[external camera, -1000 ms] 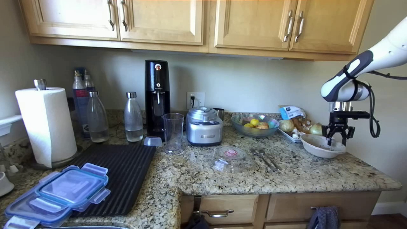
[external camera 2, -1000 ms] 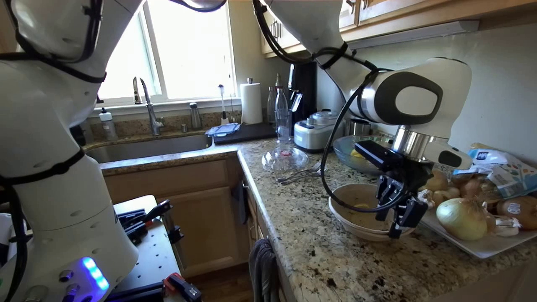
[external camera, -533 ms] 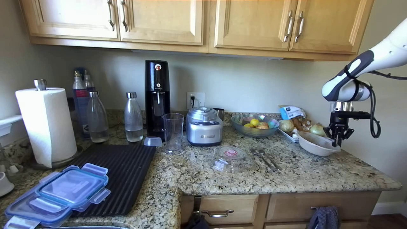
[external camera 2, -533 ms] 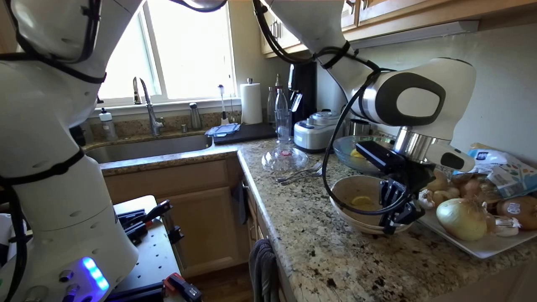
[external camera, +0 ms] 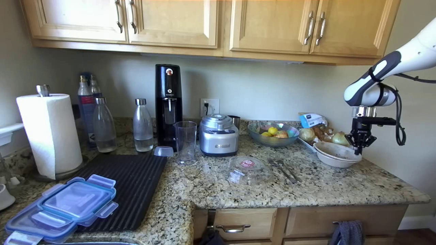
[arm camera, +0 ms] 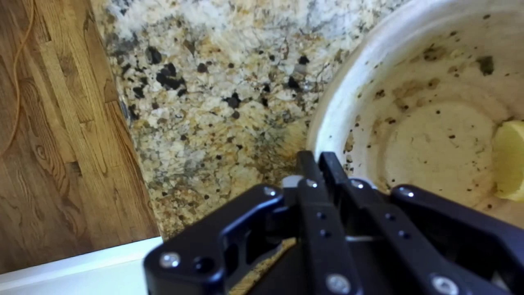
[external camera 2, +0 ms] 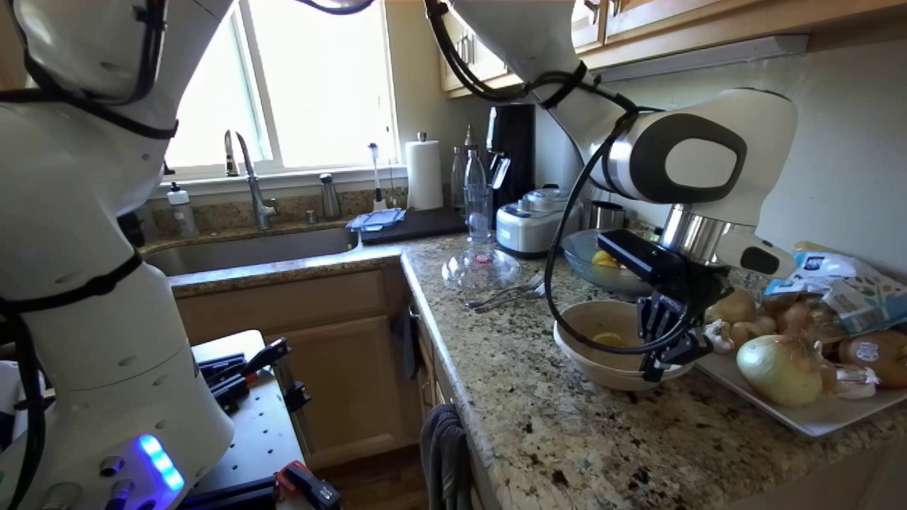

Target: Pick the forks from the bowl and put it on the counter, then unstack the bowls

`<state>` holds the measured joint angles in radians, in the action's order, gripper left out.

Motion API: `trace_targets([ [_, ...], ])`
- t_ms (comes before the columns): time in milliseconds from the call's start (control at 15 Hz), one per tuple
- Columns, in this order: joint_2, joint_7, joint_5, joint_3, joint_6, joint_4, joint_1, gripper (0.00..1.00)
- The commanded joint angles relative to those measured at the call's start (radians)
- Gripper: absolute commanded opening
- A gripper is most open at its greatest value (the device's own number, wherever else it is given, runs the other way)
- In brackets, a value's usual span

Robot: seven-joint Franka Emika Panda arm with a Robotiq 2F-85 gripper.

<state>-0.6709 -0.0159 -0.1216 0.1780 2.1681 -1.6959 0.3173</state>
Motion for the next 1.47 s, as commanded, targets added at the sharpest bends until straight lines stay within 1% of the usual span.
trace_targets([
  [0, 0.08, 0.024, -0.001, -0.005, 0.046, -0.111, -0.007, 0.07],
  [267, 0.129, 0.011, 0.031, 0.01, 0.052, -0.159, -0.03, 0.07],
  [467, 0.18, -0.011, 0.077, 0.025, 0.074, -0.199, -0.057, 0.07],
  [800, 0.237, -0.062, 0.194, 0.052, 0.1, -0.237, -0.105, 0.07],
  [933, 0.241, -0.079, 0.235, 0.055, 0.094, -0.241, -0.119, 0.07],
  [1133, 0.213, -0.033, 0.222, 0.029, 0.044, -0.228, -0.108, 0.07],
  [1400, 0.174, -0.088, 0.235, 0.037, 0.06, -0.24, -0.128, 0.07],
])
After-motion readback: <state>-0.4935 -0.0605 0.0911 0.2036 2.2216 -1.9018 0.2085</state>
